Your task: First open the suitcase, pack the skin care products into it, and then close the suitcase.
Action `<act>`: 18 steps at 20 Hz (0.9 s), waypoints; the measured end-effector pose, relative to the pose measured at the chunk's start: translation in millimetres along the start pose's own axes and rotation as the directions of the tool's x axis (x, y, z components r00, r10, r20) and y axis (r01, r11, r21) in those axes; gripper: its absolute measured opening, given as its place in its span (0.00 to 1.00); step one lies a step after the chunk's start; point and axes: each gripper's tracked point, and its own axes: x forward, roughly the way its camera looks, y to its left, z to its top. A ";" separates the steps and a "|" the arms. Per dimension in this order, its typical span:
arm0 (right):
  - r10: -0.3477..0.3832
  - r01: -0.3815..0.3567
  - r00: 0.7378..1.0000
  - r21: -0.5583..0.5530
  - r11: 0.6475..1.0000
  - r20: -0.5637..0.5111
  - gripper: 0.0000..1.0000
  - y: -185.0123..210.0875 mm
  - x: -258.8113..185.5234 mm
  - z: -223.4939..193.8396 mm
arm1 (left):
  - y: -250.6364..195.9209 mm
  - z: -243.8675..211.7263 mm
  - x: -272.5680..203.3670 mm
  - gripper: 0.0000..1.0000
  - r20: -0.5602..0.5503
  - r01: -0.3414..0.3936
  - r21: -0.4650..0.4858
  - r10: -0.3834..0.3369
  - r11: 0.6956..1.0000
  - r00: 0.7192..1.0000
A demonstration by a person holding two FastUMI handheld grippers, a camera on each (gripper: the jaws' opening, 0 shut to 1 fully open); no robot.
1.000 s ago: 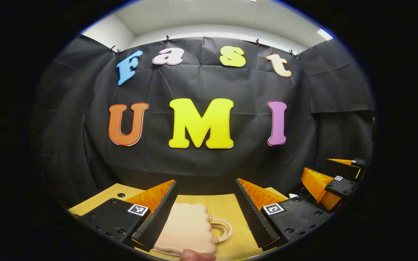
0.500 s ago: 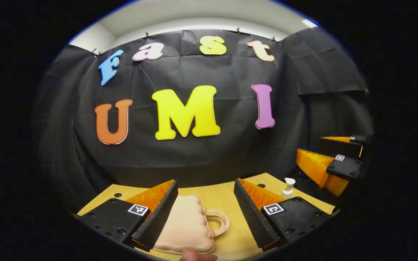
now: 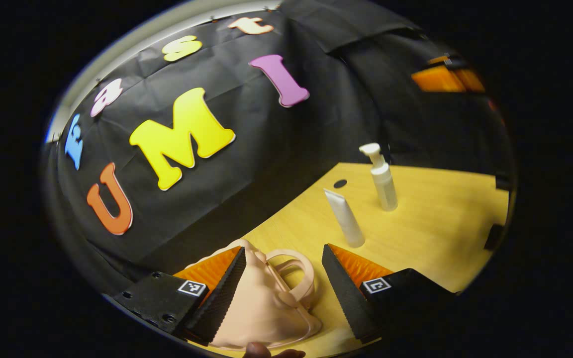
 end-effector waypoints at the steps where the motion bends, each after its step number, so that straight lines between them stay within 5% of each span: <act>1: -0.005 0.005 1.000 0.008 1.000 -0.004 0.80 -2.3 -1.0 -1.4 | -9.1 -13.8 10.7 0.98 -0.047 0.023 0.037 -0.021 0.999 0.999; 4: -0.006 0.007 1.000 0.029 1.000 -0.013 0.80 -2.9 -1.1 -5.7 | -20.9 -43.1 30.0 0.98 -0.174 0.038 0.137 -0.014 0.990 0.985; 12: -0.002 0.005 0.999 0.067 0.998 -0.043 0.80 -5.8 -4.8 -17.3 | -34.5 -67.8 66.0 0.84 -0.293 0.074 0.326 0.026 0.942 0.956; 18: -0.011 0.018 0.998 0.107 0.994 -0.068 0.80 -8.6 -5.5 -29.9 | -42.5 -71.9 72.0 0.51 -0.364 0.113 0.340 0.020 0.934 0.931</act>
